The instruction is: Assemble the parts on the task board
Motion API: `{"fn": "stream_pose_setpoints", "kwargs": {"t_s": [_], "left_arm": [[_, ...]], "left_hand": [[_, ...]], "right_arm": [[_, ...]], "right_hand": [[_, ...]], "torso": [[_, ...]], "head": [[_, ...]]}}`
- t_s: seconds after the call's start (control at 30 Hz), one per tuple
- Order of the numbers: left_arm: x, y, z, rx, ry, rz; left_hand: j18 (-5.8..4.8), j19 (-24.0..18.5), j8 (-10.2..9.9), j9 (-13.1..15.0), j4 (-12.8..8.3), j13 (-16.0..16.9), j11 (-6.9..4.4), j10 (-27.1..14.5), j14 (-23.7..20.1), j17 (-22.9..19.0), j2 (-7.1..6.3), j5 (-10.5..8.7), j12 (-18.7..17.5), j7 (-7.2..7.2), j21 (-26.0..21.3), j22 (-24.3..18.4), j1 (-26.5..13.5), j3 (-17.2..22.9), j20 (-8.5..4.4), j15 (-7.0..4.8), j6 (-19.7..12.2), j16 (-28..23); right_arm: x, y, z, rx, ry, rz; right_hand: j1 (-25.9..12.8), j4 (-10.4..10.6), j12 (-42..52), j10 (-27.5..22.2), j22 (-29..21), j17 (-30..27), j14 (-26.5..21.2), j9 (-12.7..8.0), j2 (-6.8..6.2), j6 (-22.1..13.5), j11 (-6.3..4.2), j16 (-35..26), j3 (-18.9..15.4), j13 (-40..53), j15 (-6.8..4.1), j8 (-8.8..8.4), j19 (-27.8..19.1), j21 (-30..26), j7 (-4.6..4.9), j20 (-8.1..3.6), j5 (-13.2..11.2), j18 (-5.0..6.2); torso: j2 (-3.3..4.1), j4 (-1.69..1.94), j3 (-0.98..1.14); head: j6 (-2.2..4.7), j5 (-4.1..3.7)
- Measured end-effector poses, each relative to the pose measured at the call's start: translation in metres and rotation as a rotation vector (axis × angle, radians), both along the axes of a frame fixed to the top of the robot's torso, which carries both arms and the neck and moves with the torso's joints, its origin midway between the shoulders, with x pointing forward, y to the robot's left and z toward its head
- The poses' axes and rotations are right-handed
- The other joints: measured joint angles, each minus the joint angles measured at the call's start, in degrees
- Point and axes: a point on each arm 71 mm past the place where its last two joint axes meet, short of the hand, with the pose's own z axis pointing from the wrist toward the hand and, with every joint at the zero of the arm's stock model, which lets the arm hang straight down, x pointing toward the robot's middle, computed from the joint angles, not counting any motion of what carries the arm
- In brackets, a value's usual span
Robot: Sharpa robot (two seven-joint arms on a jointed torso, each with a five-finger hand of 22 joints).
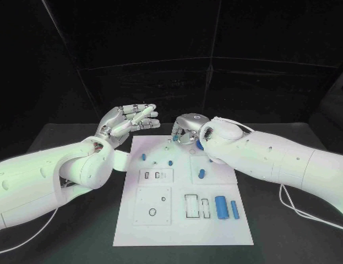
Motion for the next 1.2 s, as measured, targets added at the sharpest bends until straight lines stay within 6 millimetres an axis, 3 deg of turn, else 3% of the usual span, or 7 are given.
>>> {"fn": "stream_pose_setpoints", "kwargs": {"t_s": [0.67,1.2], "left_arm": [[0.001,-0.004,0.005,-0.003,-0.009,-0.01],[0.001,-0.007,0.006,-0.005,-0.012,-0.016]], "left_hand": [[0.0,0.0,0.0,0.0,0.0,0.0,0.0,0.0,0.0,0.0,0.0,0.0,0.0,0.0,-0.2,-0.1,0.0,0.0,0.0,0.0,0.0,-0.2],[0.0,0.0,0.0,0.0,0.0,0.0,0.0,0.0,0.0,0.0,0.0,0.0,0.0,0.0,-0.2,-0.1,0.0,0.0,0.0,0.0,0.0,-0.2]], "right_arm": [[0.009,0.017,-0.004,-0.007,0.02,-0.013],[0.014,0.024,-0.006,-0.02,0.037,-0.017]], "right_hand": [[-0.2,0.2,-0.2,-0.2,0.1,0.0,0.0,0.0,-0.23,0.0,0.17,0.3,0.2,0.0,0.0,-0.38,0.0,0.2,0.0,0.0,0.0,0.0],[-0.2,0.3,-0.5,-0.2,0.1,0.0,0.0,0.0,-0.22,-0.3,0.2,0.3,0.3,-0.1,0.01,-0.61,0.0,0.2,0.14,0.0,-0.3,0.0]], "torso": [[0.4,0.05,-0.01],[0.5,0.08,-0.01]], "head": [[-0.13,0.47],[-0.27,0.4]]}}
